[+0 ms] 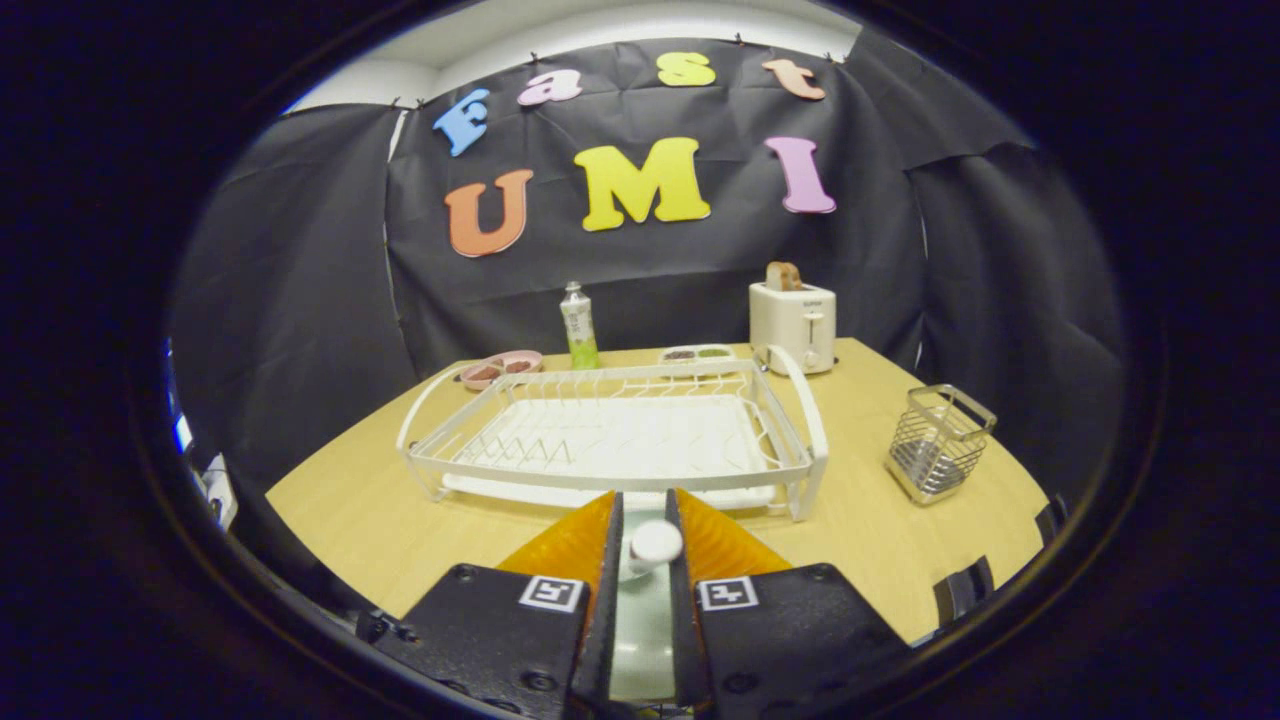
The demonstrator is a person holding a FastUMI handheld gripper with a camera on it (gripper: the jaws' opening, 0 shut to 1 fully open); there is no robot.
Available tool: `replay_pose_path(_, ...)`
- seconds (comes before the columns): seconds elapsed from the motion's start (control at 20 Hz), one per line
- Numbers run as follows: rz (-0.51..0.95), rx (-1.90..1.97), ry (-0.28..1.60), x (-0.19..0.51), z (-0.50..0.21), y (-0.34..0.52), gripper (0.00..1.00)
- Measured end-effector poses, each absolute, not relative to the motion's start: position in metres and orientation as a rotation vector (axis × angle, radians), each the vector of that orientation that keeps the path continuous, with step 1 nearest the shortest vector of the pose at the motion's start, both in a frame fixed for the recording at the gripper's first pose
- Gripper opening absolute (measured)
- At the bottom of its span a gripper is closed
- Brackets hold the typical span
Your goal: Take the plate from the dish rack, then take the spoon from the basket and place it into the plate.
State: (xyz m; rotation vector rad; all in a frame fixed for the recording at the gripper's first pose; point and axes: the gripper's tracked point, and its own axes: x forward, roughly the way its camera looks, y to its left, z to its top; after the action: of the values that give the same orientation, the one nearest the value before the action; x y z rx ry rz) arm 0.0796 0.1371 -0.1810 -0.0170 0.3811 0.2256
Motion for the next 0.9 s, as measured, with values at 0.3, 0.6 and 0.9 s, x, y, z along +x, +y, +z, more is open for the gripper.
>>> replay_pose_path(0.3,0.146,0.009,0.291,0.061,-0.135,0.104,1.00)
replay_pose_path(0.6,0.094,-0.002,0.146,0.012,-0.080,0.080,1.00)
replay_pose_path(0.9,0.061,0.022,0.056,-0.045,-0.034,0.054,1.00)
